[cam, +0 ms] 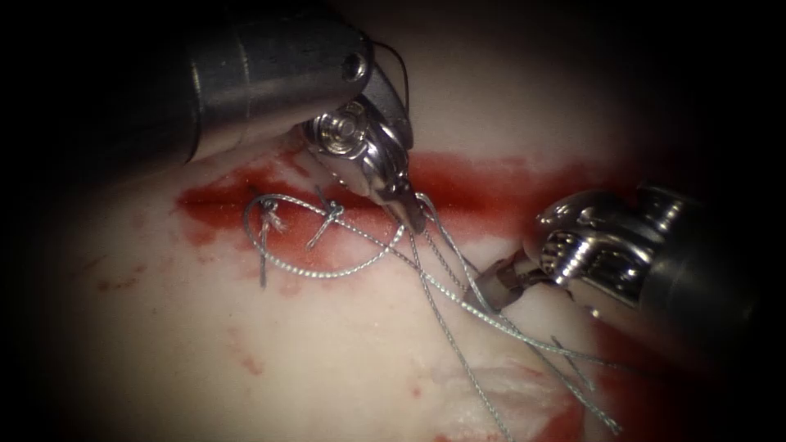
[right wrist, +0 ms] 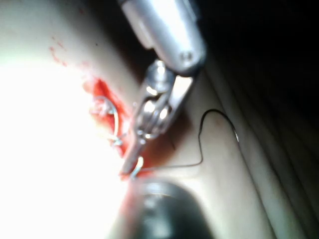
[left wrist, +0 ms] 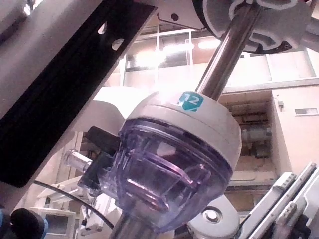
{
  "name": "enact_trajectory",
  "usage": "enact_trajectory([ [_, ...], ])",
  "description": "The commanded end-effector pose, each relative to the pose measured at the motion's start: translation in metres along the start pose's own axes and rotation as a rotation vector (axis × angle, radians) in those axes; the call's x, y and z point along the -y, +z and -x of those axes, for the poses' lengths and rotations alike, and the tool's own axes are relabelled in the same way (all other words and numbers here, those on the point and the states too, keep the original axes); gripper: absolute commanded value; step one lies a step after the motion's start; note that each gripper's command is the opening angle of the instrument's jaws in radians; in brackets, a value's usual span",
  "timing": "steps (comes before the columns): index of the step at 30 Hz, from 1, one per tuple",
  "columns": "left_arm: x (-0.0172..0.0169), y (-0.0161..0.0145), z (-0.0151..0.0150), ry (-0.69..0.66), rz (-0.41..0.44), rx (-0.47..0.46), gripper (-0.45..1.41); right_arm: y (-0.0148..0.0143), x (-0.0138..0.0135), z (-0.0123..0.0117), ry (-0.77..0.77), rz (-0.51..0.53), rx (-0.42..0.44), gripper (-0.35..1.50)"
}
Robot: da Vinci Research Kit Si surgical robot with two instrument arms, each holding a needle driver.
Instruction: Wound Closure
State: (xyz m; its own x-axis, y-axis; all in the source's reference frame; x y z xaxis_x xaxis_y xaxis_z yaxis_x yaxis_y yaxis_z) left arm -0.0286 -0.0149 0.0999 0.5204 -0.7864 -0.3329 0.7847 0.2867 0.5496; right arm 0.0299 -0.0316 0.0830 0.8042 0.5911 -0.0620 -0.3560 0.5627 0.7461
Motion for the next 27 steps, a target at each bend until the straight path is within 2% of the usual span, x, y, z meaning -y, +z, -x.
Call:
enact_trajectory([
  [1,0.0002,-0.0009,0.0009,0.004,0.005,-0.001,-0.45,-0.0005,-0.0005,-0.0016,0.010,0.014,-0.016,-0.35],
  [5,-0.0006,-0.0001,-0.0012,0.016,0.044,-0.093,-0.45,-0.0028,-0.0014,-0.0028,0.057,0.102,-0.157,-0.35],
  [8,-0.0015,0.0003,-0.0035,-0.005,0.078,-0.139,-0.45,-0.0048,-0.0023,-0.0039,0.063,0.140,-0.215,-0.35],
  [9,-0.0020,0.0004,-0.0051,-0.015,0.095,-0.146,-0.45,-0.0059,-0.0031,-0.0046,0.026,0.184,-0.256,-0.35],
  [10,-0.0020,0.0004,-0.0051,-0.015,0.095,-0.146,-0.45,-0.0059,-0.0031,-0.0046,0.026,0.184,-0.256,-0.35],
  [12,-0.0030,0.0008,-0.0077,-0.028,0.115,-0.161,-0.45,-0.0068,-0.0042,-0.0054,0.002,0.250,-0.310,-0.35],
  [14,-0.0037,0.0012,-0.0092,-0.045,0.126,-0.157,-0.45,-0.0071,-0.0051,-0.0059,-0.001,0.263,-0.359,-0.35],
  [17,-0.0044,0.0025,-0.0101,-0.053,0.148,-0.133,-0.45,-0.0073,-0.0065,-0.0064,0.003,0.283,-0.424,-0.35],
  [22,-0.0047,0.0041,-0.0106,-0.054,0.147,-0.162,-0.45,-0.0069,-0.0084,-0.0076,-0.007,0.343,-0.464,-0.35],
  [27,-0.0046,0.0043,-0.0133,-0.082,0.141,-0.205,-0.45,-0.0054,-0.0092,-0.0092,-0.016,0.298,-0.474,-0.35],
])
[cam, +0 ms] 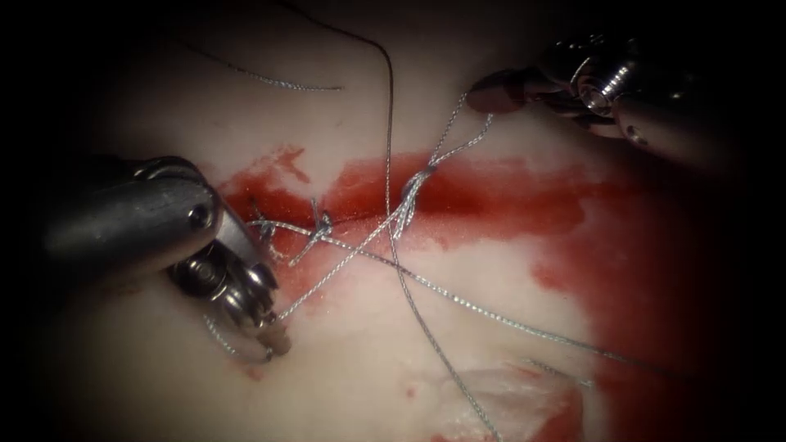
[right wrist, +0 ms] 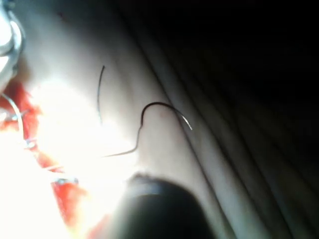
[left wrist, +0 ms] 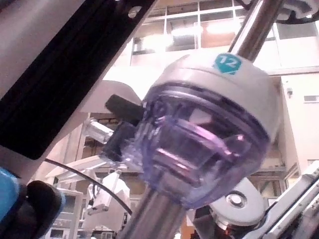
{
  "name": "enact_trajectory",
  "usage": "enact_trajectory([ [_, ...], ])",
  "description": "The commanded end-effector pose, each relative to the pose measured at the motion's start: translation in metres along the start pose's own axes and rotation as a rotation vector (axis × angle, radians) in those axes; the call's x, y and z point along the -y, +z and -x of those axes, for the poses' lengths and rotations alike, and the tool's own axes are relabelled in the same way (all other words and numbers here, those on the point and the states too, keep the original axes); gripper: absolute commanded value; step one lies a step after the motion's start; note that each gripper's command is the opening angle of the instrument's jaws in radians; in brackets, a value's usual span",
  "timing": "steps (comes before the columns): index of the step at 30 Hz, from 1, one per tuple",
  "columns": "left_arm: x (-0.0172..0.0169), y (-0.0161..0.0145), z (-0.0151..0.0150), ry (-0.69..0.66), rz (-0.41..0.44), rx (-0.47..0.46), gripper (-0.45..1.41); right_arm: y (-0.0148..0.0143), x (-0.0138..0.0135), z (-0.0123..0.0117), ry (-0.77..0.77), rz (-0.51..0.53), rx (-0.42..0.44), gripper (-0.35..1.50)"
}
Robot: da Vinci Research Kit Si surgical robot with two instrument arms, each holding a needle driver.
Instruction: Wound Closure
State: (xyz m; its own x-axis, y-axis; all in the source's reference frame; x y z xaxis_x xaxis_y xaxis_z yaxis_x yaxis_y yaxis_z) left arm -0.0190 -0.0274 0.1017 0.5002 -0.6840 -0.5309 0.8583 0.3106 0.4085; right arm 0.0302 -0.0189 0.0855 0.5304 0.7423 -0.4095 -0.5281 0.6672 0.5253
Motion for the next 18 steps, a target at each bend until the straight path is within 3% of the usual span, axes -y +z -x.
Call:
enact_trajectory([
  [1,0.0002,-0.0009,0.0001,0.007,-0.011,-0.015,-0.45,0.0014,0.0000,-0.0013,-0.008,-0.002,-0.003,-0.35],
  [6,0.0009,-0.0021,-0.0044,0.045,-0.176,-0.002,-0.45,0.0036,0.0005,-0.0013,-0.040,0.026,-0.017,-0.35],
  [12,0.0036,-0.0067,-0.0065,0.051,-0.273,0.093,-0.45,0.0048,-0.0003,-0.0031,-0.129,0.100,-0.035,-0.35],
  [18,0.0051,-0.0078,-0.0072,0.062,-0.329,0.106,-0.45,0.0049,-0.0018,-0.0039,-0.416,0.141,-0.010,-0.35],
])
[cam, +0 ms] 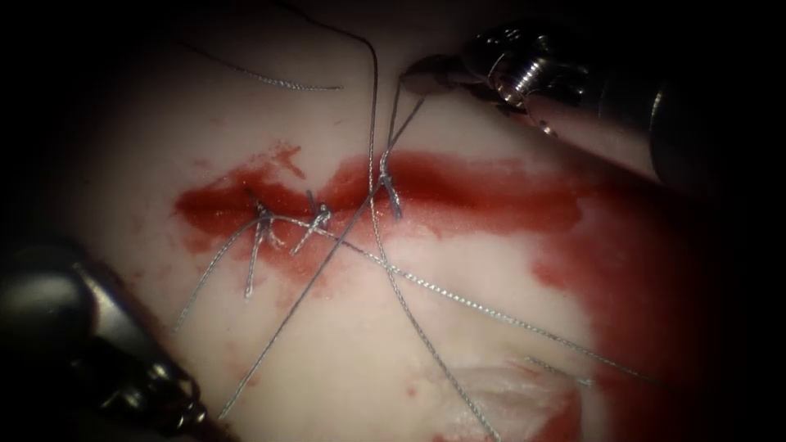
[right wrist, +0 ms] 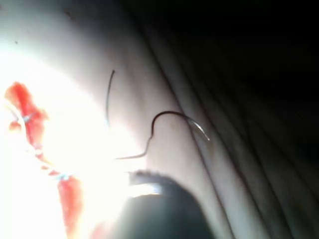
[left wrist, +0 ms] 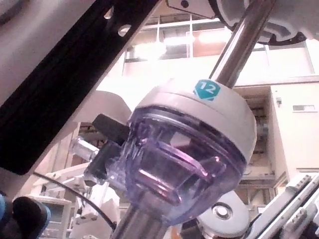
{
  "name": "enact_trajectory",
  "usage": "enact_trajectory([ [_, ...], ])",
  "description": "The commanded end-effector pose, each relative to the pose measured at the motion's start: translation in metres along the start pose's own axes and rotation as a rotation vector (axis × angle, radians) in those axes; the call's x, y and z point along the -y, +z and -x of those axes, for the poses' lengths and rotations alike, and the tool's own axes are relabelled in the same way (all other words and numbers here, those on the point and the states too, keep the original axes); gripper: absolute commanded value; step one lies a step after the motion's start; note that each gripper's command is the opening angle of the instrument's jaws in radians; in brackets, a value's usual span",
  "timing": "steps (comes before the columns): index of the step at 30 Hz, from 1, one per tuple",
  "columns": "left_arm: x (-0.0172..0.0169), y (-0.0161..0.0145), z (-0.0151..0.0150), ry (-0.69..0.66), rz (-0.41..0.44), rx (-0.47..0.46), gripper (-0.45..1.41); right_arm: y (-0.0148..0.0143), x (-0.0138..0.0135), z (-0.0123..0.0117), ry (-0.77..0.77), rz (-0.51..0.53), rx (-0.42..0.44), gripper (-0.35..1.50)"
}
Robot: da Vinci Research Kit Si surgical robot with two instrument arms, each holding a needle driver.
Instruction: Wound Closure
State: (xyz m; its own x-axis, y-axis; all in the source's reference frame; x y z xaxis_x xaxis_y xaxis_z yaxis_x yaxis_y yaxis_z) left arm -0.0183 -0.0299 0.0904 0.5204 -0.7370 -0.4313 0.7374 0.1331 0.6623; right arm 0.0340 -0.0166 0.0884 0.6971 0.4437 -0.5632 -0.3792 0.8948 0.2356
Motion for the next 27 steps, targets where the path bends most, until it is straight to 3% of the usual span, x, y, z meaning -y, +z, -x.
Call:
enact_trajectory([
  [1,0.0006,-0.0003,0.0007,0.008,-0.008,0.011,-0.45,0.0004,-0.0016,-0.0009,-0.141,-0.001,0.020,-0.35],
  [4,0.0008,0.0007,0.0004,0.023,-0.044,0.004,-0.45,0.0001,-0.0024,-0.0007,-0.472,-0.041,0.091,-0.35],
  [9,0.0017,0.0017,0.0004,0.043,-0.070,-0.012,-0.45,-0.0001,-0.0033,-0.0005,-0.752,-0.088,0.153,-0.35],
  [11,0.0021,0.0019,0.0004,0.045,-0.088,-0.017,-0.45,-0.0002,-0.0035,-0.0006,-0.936,-0.087,0.165,-0.35],
  [16,0.0025,0.0023,0.0002,0.025,-0.146,-0.033,-0.45,-0.0005,-0.0032,-0.0008,-1.126,-0.064,0.197,-0.35],
  [24,0.0024,0.0029,0.0001,0.015,-0.169,-0.074,-0.45,-0.0011,-0.0027,-0.0019,-1.575,-0.032,0.287,-0.35],
  [27,0.0024,0.0030,0.0000,0.010,-0.169,-0.082,-0.45,-0.0011,-0.0027,-0.0019,-1.670,-0.004,0.326,-0.35],
])
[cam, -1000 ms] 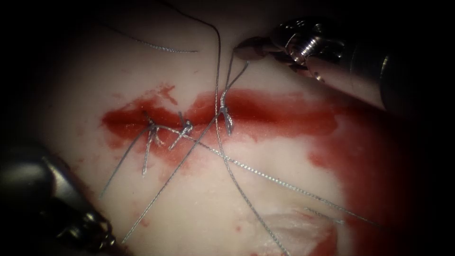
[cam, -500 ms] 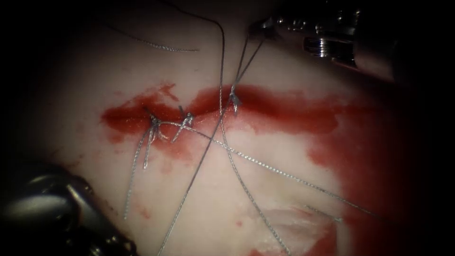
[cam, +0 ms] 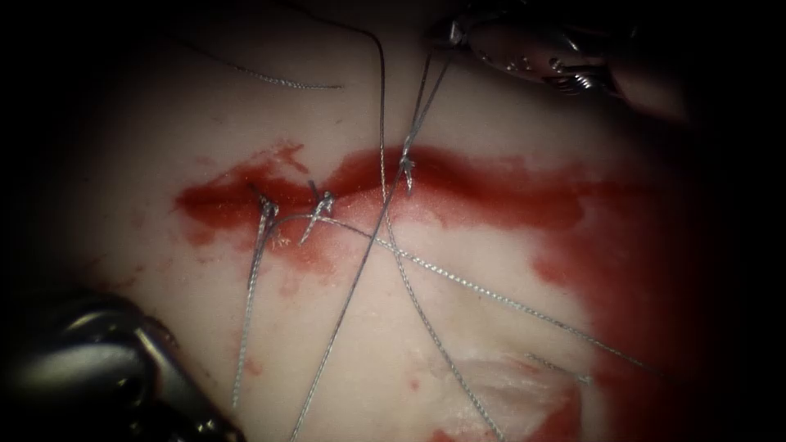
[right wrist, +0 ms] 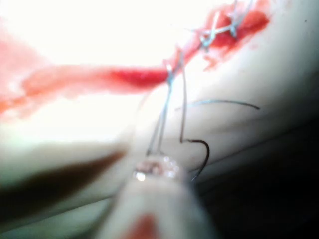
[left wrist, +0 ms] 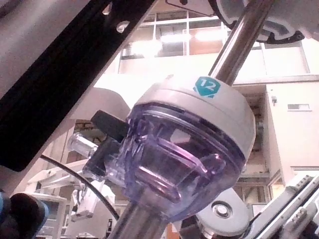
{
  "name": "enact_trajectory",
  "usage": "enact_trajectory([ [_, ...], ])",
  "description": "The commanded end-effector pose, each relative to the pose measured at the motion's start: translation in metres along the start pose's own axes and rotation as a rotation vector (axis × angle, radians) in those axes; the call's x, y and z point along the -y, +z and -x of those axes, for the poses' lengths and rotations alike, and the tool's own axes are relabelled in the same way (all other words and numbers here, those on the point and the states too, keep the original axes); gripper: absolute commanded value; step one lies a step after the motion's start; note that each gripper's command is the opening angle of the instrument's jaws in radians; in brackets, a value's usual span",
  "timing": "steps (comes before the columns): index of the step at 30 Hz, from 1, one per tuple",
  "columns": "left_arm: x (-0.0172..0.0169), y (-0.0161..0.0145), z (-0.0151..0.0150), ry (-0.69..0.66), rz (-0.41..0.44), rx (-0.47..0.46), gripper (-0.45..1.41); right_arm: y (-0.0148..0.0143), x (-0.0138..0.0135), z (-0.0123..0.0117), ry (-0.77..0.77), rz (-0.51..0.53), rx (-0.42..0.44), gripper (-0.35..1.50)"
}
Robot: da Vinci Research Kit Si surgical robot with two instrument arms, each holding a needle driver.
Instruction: Wound Closure
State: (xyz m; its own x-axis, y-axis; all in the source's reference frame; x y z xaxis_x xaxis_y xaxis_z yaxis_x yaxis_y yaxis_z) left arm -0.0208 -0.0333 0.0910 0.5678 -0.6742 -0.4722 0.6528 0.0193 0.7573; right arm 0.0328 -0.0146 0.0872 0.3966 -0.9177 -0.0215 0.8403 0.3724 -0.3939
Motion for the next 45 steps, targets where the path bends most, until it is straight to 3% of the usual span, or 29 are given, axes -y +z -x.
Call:
enact_trajectory([
  [1,0.0007,-0.0007,0.0009,0.002,0.000,0.010,-0.45,0.0004,-0.0012,0.0006,-0.031,0.007,0.018,-0.35],
  [7,0.0009,-0.0008,0.0009,0.003,-0.010,0.009,-0.45,0.0003,-0.0009,0.0000,-0.268,0.002,0.022,-0.35],
  [11,0.0009,-0.0009,0.0009,0.010,-0.012,0.008,-0.45,0.0001,-0.0009,0.0000,-0.402,-0.013,0.036,-0.08],
  [20,0.0011,-0.0011,0.0009,0.007,-0.017,0.009,-0.45,-0.0003,-0.0009,-0.0010,-0.574,-0.046,0.043,-0.03],
  [33,0.0013,-0.0014,0.0009,0.005,-0.020,0.005,-0.45,-0.0010,-0.0012,-0.0012,-0.723,-0.032,0.043,0.00],
  [45,0.0014,-0.0015,0.0007,0.008,-0.021,0.007,-0.45,-0.0007,-0.0011,-0.0006,-0.693,-0.071,0.087,0.00],
])
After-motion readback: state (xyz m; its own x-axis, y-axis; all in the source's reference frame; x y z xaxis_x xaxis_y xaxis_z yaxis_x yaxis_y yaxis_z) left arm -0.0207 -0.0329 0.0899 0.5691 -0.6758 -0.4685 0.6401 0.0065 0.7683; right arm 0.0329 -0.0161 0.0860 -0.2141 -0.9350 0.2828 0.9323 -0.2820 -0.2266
